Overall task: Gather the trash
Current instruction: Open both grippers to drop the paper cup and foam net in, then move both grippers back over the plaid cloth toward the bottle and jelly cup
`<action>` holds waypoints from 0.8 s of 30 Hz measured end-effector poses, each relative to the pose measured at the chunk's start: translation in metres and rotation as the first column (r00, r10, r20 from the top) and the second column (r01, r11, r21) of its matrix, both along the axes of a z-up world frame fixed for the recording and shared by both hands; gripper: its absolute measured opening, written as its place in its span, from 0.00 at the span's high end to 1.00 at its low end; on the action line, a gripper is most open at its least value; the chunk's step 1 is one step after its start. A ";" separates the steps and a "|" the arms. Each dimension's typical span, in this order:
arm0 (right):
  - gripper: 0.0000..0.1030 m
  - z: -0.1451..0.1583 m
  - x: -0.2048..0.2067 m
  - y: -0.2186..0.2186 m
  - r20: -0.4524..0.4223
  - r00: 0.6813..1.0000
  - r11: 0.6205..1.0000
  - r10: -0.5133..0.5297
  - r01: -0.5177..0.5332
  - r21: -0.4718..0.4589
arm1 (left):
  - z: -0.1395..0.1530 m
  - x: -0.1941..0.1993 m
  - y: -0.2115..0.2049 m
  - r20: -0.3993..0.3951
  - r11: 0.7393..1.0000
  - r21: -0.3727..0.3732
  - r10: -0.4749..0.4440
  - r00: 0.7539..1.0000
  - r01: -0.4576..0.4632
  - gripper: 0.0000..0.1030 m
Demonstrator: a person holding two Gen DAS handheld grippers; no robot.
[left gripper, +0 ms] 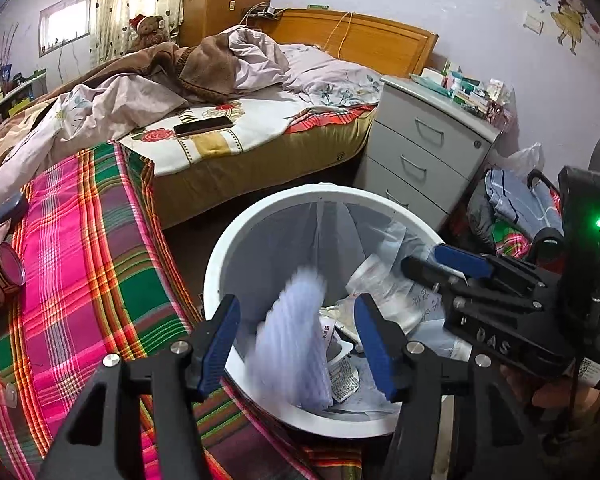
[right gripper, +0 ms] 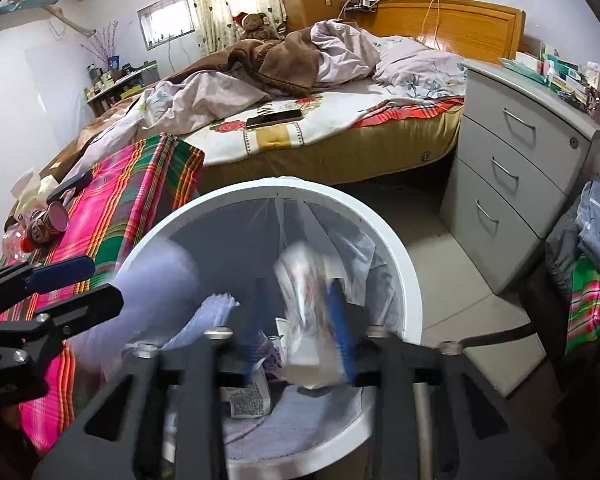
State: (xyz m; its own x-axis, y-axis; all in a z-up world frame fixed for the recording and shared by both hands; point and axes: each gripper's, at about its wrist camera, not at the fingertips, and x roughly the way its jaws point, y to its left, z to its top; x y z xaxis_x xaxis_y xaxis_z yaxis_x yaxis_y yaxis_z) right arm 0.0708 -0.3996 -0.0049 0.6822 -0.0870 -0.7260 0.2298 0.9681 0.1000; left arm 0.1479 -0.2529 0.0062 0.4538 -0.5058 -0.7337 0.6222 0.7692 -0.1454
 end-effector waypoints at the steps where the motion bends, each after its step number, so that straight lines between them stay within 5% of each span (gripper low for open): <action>1: 0.40 0.000 -0.001 -0.001 0.003 1.000 1.000 -0.001 0.001 0.004 | 0.000 0.000 0.001 0.007 1.000 0.005 0.004 1.000 -0.004 0.39; 24: 0.40 0.022 -0.004 0.030 0.088 0.995 0.999 0.038 -0.038 -0.002 | 0.018 -0.008 0.070 0.055 0.991 -0.037 0.130 0.990 -0.128 0.39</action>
State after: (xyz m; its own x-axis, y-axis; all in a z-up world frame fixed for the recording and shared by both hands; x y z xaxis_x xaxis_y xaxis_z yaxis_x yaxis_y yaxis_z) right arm 0.0664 -0.3699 0.0172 0.7465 -0.0601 -0.6627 0.1835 0.9759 0.1182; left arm 0.1395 -0.1826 0.0238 0.5576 -0.4642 -0.6882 0.5266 0.8387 -0.1391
